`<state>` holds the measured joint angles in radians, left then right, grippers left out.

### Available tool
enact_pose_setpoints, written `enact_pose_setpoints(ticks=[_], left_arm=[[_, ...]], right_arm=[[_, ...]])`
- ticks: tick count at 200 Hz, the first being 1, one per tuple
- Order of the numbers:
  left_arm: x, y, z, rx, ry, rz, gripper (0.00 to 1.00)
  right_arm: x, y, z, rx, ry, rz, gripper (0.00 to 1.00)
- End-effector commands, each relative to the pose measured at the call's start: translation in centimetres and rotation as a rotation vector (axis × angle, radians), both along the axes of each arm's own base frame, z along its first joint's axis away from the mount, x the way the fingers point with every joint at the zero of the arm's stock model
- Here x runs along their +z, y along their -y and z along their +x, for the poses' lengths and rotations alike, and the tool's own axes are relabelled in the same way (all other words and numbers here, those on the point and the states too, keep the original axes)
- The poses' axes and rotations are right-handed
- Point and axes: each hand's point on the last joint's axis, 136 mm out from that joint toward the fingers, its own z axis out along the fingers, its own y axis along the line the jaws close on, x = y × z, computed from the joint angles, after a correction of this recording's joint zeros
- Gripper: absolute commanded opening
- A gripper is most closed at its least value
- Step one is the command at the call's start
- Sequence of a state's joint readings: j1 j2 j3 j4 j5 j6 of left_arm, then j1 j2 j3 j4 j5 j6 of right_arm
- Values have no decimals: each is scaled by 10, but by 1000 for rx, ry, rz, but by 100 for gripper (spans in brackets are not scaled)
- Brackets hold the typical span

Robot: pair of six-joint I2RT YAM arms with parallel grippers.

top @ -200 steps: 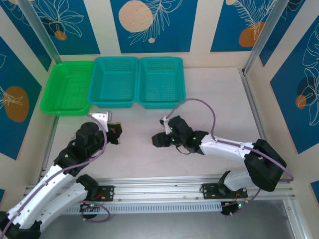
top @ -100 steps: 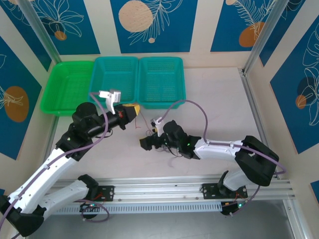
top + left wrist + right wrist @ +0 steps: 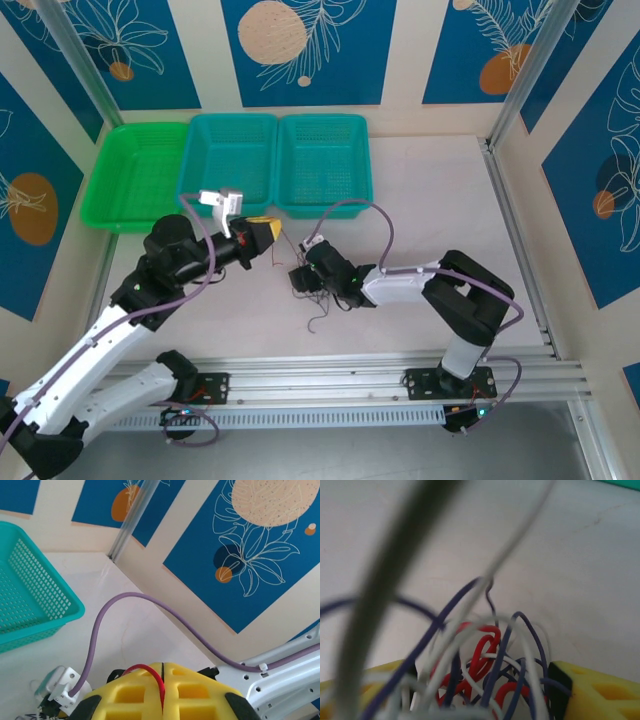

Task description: Untangle the cables

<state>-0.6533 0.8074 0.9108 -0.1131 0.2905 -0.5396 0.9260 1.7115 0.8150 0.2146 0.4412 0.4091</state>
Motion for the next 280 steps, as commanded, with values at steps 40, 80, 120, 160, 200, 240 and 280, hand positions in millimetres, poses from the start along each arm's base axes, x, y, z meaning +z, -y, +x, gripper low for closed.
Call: enact_pose_setpoints(ticks=[40,80,120,160,200,240,280], left_arm=[[35,-125,4,592,141,99,0],[12,-157,-5,709,119,188,0],[-42,-114,5,535,17,212,0],[-120,-115,7,564,-187,272,0],[-136,-143,-5,660,-215,265,0],[-129,-149,-9,677,-199,246,0],[-111,-145,-12,642,-161,220,0]], right_arm=[[-15,76,10,-259,-175,52,46],[-12,112,5,-298,-180,92,39],[25,89,-1,-109,-102,190,31],[50,47,-38,188,-128,222,72],[67,-9,-76,363,-117,209,80],[79,-66,-65,360,-155,316,89],[42,-115,-46,406,-222,248,91]])
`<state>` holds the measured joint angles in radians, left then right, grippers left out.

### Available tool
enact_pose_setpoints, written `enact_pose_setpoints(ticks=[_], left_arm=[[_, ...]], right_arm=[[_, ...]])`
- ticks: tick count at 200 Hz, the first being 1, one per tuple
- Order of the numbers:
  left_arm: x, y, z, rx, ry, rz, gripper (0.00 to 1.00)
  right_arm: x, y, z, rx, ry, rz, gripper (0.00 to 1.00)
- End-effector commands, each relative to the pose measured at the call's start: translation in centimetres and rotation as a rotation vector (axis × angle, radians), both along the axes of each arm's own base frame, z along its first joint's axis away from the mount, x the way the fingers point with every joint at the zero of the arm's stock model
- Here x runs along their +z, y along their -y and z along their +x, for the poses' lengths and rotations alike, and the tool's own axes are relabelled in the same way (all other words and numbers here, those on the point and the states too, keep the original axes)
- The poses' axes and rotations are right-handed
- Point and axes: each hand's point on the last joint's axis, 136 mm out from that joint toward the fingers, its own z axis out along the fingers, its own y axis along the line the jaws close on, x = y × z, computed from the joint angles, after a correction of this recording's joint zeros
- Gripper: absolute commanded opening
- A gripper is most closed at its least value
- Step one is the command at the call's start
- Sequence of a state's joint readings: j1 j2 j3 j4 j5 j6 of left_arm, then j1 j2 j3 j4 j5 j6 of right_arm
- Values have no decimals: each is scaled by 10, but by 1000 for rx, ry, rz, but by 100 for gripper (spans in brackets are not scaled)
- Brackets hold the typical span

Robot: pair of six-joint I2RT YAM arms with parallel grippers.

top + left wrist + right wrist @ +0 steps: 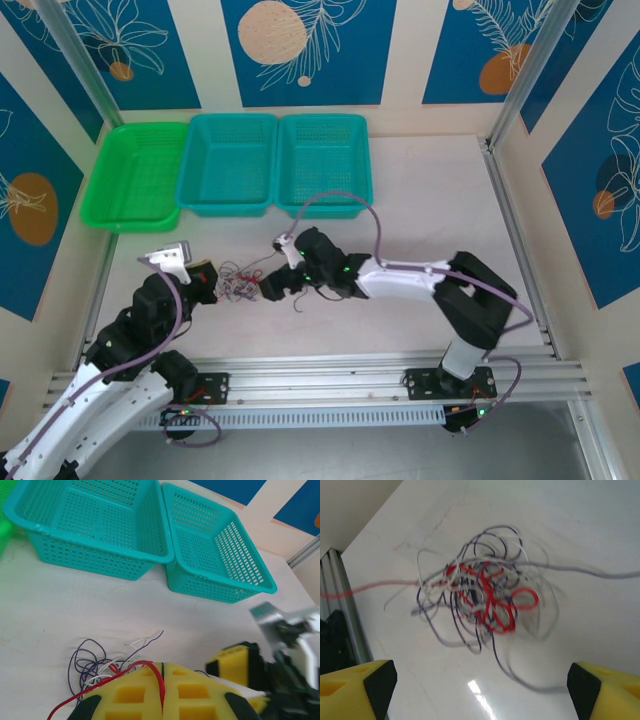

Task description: Untangle the cables

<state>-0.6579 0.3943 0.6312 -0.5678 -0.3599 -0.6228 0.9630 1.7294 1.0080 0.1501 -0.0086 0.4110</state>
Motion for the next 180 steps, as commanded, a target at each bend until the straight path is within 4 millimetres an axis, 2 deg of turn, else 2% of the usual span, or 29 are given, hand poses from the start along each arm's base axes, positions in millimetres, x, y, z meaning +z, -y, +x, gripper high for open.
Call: enact_pose_setpoints(ticks=[1,21,43,50,62,76,84,88,101,115,132,161,180], left_arm=[[21,-1,-3,-9,43,-22,0],[34,-1,-7,-26,77,-31,0],[46,-8,-11,-20,115,-37,0],[49,-11,-13,-11,125,-35,0],[53,-19,-16,14,139,-29,0],[55,-30,-19,51,150,-14,0],[55,-36,-20,73,153,-3,0],[55,-39,-21,85,154,1,0],[53,-52,-25,134,151,23,0],[49,-68,-29,203,132,57,0],[45,-86,-34,271,109,114,0],[39,-96,-38,300,108,167,0],[31,-96,-37,299,95,179,0]], right_arm=[[-18,-26,5,37,-41,-23,91],[-55,-38,11,72,-111,-139,89],[-80,-49,3,113,-187,-186,75],[-85,-49,3,106,-197,-195,67],[-93,-44,7,63,-208,-213,46],[-92,-35,14,14,-219,-207,17],[-89,-28,19,-19,-221,-188,5],[-86,-24,21,-35,-222,-177,0],[-77,-9,27,-84,-220,-146,0],[-67,17,33,-158,-199,-145,0],[-61,60,38,-272,-170,-175,0],[-49,159,48,-548,-173,-200,0],[-40,227,55,-740,-180,-168,0]])
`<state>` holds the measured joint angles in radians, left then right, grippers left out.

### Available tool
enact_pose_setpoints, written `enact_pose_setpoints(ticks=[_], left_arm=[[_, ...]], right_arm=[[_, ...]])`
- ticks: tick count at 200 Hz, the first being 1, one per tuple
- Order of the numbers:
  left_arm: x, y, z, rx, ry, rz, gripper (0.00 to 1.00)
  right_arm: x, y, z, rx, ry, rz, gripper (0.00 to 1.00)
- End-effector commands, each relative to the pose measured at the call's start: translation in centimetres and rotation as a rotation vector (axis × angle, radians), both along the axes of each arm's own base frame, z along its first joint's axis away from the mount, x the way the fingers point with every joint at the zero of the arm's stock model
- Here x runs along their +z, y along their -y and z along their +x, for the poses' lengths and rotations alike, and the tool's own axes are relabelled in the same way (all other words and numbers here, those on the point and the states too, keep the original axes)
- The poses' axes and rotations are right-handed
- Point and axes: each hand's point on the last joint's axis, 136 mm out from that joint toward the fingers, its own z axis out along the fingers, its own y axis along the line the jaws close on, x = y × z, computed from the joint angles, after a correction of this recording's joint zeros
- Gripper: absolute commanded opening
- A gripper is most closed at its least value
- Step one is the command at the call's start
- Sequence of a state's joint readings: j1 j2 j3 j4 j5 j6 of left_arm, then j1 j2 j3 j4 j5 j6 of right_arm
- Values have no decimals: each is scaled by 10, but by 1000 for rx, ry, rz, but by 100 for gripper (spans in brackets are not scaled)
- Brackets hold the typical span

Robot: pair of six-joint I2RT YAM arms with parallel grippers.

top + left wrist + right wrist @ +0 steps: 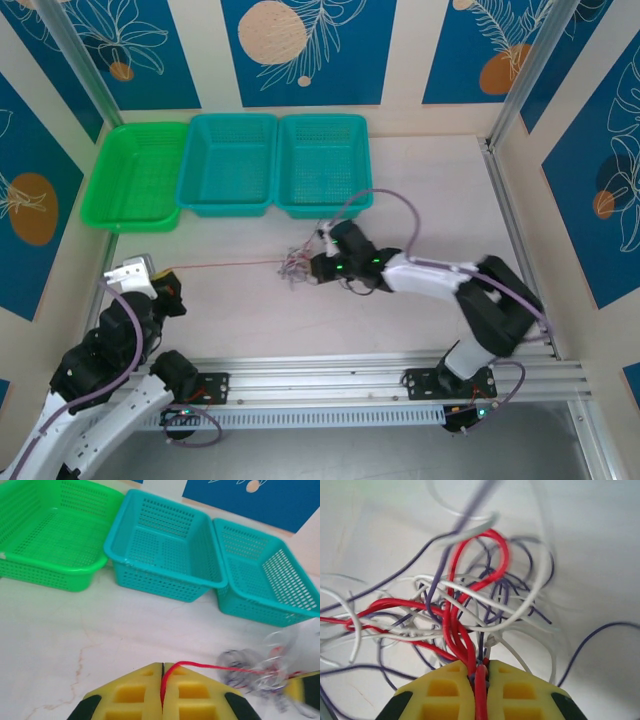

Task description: Untangle the cables

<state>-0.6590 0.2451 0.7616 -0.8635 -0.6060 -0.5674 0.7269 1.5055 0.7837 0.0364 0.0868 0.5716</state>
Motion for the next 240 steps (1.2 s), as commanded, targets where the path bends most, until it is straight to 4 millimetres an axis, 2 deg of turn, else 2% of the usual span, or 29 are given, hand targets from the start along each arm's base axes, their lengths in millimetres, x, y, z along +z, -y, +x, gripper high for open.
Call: enact_pose_setpoints(ticks=[1,33,47,59,74,94,115,131,146,173,193,215,240], left_arm=[[7,-22,-4,95,40,39,0],[-6,-12,2,69,14,31,0],[-10,-11,4,71,9,29,0],[-15,-9,5,67,-1,34,0],[-22,-1,8,36,-22,36,0],[-43,29,17,-89,-61,28,0],[-66,63,22,-223,-115,-17,0],[-67,80,23,-294,-115,-54,0],[-48,91,24,-348,-51,-88,0],[10,105,30,-419,88,-110,0],[48,120,45,-454,123,-71,0],[86,147,67,-510,165,-63,0],[147,182,89,-599,270,-84,0]], right_arm=[[-19,103,10,-335,-50,-104,0],[0,183,21,-599,-47,-6,0],[6,206,24,-680,-50,32,0],[13,216,26,-710,-44,66,0],[28,209,30,-651,0,115,0],[43,191,30,-558,29,145,0],[45,177,24,-505,11,154,0],[43,169,17,-470,3,150,0],[40,161,8,-438,-4,145,0],[37,142,-10,-382,-31,166,0],[36,129,-22,-346,-45,155,0],[35,124,-30,-330,-48,151,0],[31,124,-35,-335,-61,156,0]])
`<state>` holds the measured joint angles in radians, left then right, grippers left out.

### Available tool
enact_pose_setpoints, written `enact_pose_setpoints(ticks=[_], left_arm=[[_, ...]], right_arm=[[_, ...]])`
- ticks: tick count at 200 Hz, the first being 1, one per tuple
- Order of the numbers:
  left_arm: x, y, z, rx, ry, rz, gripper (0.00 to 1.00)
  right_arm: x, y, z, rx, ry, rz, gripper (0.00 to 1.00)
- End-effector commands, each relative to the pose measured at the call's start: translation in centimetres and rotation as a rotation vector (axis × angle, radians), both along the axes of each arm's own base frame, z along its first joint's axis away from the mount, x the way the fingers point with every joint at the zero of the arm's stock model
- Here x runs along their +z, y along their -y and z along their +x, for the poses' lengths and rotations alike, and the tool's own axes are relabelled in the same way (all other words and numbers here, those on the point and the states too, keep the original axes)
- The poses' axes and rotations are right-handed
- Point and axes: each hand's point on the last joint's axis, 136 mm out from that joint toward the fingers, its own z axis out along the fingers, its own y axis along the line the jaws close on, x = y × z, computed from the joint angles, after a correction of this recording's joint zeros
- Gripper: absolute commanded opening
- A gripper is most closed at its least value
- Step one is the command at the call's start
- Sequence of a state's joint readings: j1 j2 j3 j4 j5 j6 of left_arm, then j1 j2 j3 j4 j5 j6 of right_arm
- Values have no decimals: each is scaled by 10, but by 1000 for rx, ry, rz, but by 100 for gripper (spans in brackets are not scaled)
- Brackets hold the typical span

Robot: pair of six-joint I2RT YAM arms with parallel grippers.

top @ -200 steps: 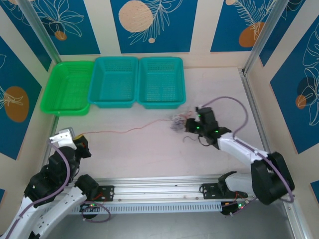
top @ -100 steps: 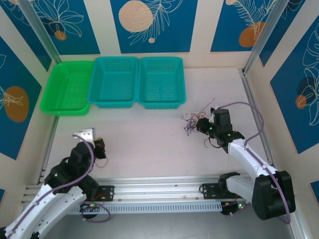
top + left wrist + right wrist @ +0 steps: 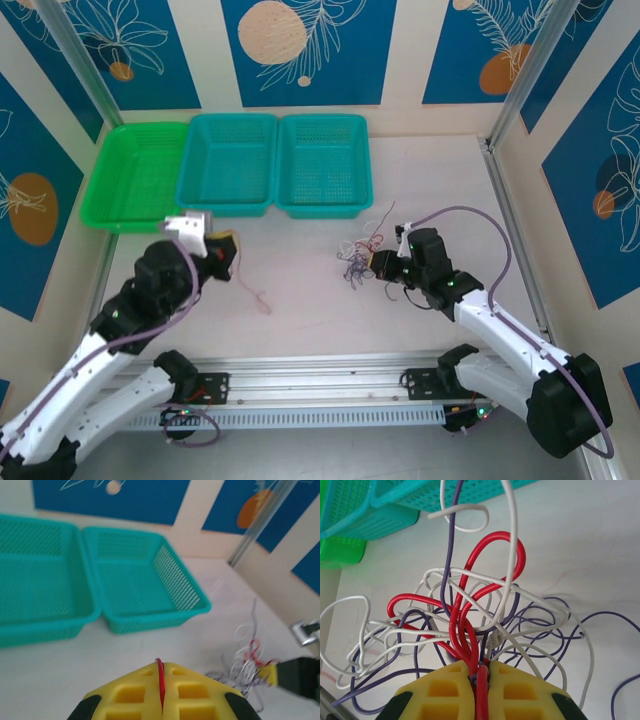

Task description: Untangle the cables

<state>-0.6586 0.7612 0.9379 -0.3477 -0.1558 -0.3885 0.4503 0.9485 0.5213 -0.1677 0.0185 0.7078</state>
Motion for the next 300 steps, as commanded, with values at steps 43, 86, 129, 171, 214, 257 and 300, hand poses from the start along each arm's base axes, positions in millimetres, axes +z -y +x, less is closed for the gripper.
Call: enact_pose_setpoints(ticks=[43,86,129,171,214,257,300], left_arm=[[162,82,67,-182,308,-54,0],[143,105,155,-79,244,0,0],[77,118,231,-14,111,49,0],[1,137,275,-33,-24,136,0],[-54,142,284,-46,-146,178,27],[-7,133,246,-87,-49,72,71],[22,118,152,-229,-9,-39,72]], right_arm=[[-12,1,-19,1,-51,5,0],[0,-2,-26,34,-33,3,0],[5,-1,-36,53,-25,12,0],[8,-2,-42,73,-40,8,0],[11,-3,-44,75,-35,11,0],[13,-4,-42,85,-23,-7,0],[17,-23,-40,204,20,-38,0]])
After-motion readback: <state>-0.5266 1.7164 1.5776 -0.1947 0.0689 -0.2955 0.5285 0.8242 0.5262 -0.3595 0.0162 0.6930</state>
